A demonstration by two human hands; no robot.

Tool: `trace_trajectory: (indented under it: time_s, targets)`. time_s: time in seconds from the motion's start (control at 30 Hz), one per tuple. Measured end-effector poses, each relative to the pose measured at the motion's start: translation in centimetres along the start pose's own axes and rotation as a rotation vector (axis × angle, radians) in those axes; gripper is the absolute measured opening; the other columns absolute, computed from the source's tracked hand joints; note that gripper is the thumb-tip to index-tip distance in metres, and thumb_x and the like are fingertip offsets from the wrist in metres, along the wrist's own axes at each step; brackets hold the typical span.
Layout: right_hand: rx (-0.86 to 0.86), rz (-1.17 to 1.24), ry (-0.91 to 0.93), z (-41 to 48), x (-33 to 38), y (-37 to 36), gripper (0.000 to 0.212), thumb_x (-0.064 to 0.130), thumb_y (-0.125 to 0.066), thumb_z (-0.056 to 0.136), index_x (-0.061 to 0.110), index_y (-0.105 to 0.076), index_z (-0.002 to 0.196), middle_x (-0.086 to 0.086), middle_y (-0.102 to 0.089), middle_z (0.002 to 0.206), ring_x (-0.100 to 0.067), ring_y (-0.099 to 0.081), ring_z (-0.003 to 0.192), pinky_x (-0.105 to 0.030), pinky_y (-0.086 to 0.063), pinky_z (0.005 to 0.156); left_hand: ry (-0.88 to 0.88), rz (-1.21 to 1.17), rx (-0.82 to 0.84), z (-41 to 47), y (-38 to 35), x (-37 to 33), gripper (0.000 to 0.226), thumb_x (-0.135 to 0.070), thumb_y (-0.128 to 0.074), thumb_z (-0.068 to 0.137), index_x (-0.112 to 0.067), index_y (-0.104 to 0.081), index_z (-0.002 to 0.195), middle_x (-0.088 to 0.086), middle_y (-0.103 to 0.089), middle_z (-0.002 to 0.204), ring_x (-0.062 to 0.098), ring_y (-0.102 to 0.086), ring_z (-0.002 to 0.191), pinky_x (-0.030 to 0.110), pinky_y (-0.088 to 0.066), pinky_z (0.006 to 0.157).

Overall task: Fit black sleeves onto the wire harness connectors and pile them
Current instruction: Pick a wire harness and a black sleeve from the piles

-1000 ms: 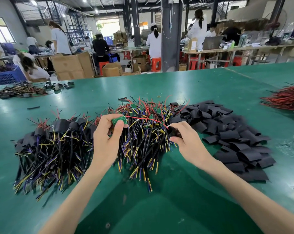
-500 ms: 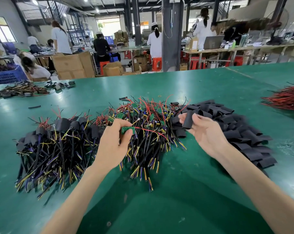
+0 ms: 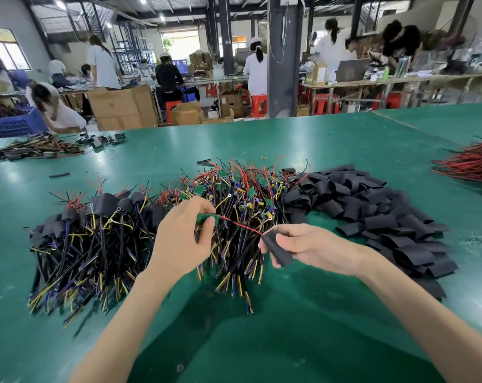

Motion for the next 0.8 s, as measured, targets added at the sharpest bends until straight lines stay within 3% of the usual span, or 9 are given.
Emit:
trace_trajectory:
  time_s: [0.1,0.17,0.23,0.33,0.43,0.53,0.63,0.73,0.8]
  targets:
    - [0.027,-0.155,-0.024,0.1,-0.4,-0.4,0.028,0.024,-0.055,0.088,0.002,-0.052,0.105,-0.005,-0.056,0.098,-0.017,-0.050,0.081,-0.025,-0.040,0.078,-0.163,0.217,0.054,0.1,-0.1,-1.2,0.024,-0.025,-0.045,0.079,-0.012,-0.063,0.089,-0.003,-0.065,0.094,0.023,-0.056,0.094,0.033,-0.034,0.091]
    - [0.015,-0.275,-0.043,0.2,-0.9,-0.7,0.043,0.032,-0.053,0.087,-0.004,-0.051,0.109,-0.009,-0.052,0.097,-0.018,-0.045,0.086,-0.033,-0.032,0.081,-0.257,0.188,0.139,0.0,-1.1,-2.8,0.027,-0.027,-0.046,0.086,-0.012,-0.066,0.096,0.000,-0.067,0.097,0.023,-0.058,0.095,0.033,-0.032,0.095]
    - [-0.013,-0.324,-0.035,0.2,-1.0,-0.7,0.051,0.035,-0.049,0.084,-0.007,-0.048,0.113,-0.007,-0.050,0.096,-0.015,-0.042,0.087,-0.033,-0.030,0.081,-0.342,0.140,0.269,-0.3,-2.6,-3.9,0.023,-0.020,-0.050,0.089,-0.008,-0.067,0.098,0.004,-0.069,0.090,0.025,-0.061,0.087,0.032,-0.034,0.092]
    - [-0.017,-0.372,-0.006,0.0,-0.7,-0.4,0.040,0.032,-0.051,0.088,0.001,-0.053,0.112,0.004,-0.052,0.089,-0.010,-0.044,0.084,-0.025,-0.032,0.079,-0.246,-0.024,0.357,-0.8,-3.5,-4.0,0.017,-0.006,-0.055,0.091,-0.004,-0.068,0.102,0.007,-0.069,0.098,0.025,-0.062,0.092,0.019,-0.035,0.088]
    - [-0.079,-0.435,0.059,0.1,-0.7,-0.4,0.020,0.016,-0.051,0.096,0.008,-0.054,0.114,0.003,-0.051,0.086,-0.010,-0.043,0.081,-0.025,-0.035,0.078,-0.126,-0.130,0.314,-0.9,-3.3,-3.4,0.017,-0.003,-0.054,0.093,-0.003,-0.068,0.103,0.006,-0.066,0.096,0.019,-0.059,0.090,0.006,-0.033,0.084]
    - [-0.250,-0.498,0.124,0.3,-0.4,0.2,0.026,0.012,-0.050,0.095,0.011,-0.050,0.121,-0.007,-0.050,0.095,-0.011,-0.044,0.084,-0.025,-0.037,0.080,-0.063,-0.164,0.214,-0.6,-2.9,-3.0,0.015,-0.002,-0.053,0.093,-0.001,-0.067,0.100,0.004,-0.060,0.091,0.018,-0.059,0.085,0.022,-0.043,0.083]
    - [-0.417,-0.524,0.150,0.4,-0.1,1.2,0.027,0.012,-0.050,0.095,0.017,-0.049,0.122,-0.007,-0.060,0.104,-0.014,-0.052,0.090,-0.025,-0.040,0.087,-0.012,-0.167,0.091,-0.5,-2.5,-2.8,0.013,-0.003,-0.055,0.093,0.000,-0.067,0.096,-0.001,-0.055,0.088,0.010,-0.052,0.075,0.013,-0.038,0.077]
    - [-0.529,-0.591,0.204,0.5,-0.3,1.7,0.026,0.007,-0.050,0.095,0.014,-0.050,0.120,0.004,-0.057,0.088,0.005,-0.049,0.072,-0.009,-0.037,0.070,0.025,-0.163,0.018,-0.5,-2.3,-2.6,0.010,0.000,-0.055,0.092,0.002,-0.065,0.094,0.005,-0.059,0.089,0.014,-0.052,0.075,0.013,-0.037,0.074]
    - [-0.584,-0.739,0.204,0.7,-0.6,2.0,0.026,0.007,-0.050,0.095,0.011,-0.051,0.121,0.010,-0.051,0.089,0.005,-0.044,0.071,-0.009,-0.031,0.068,0.021,-0.179,0.001,-0.5,-2.3,-2.5,0.010,-0.001,-0.054,0.092,0.001,-0.064,0.095,0.003,-0.059,0.089,0.010,-0.051,0.076,0.011,-0.037,0.073]
Point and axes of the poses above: each hand's wrist, its own z-axis towards the middle knuckle, its own y-axis out of the back of the hand, x = y × z, the point moved 2 cm from there along z, towards the middle knuckle
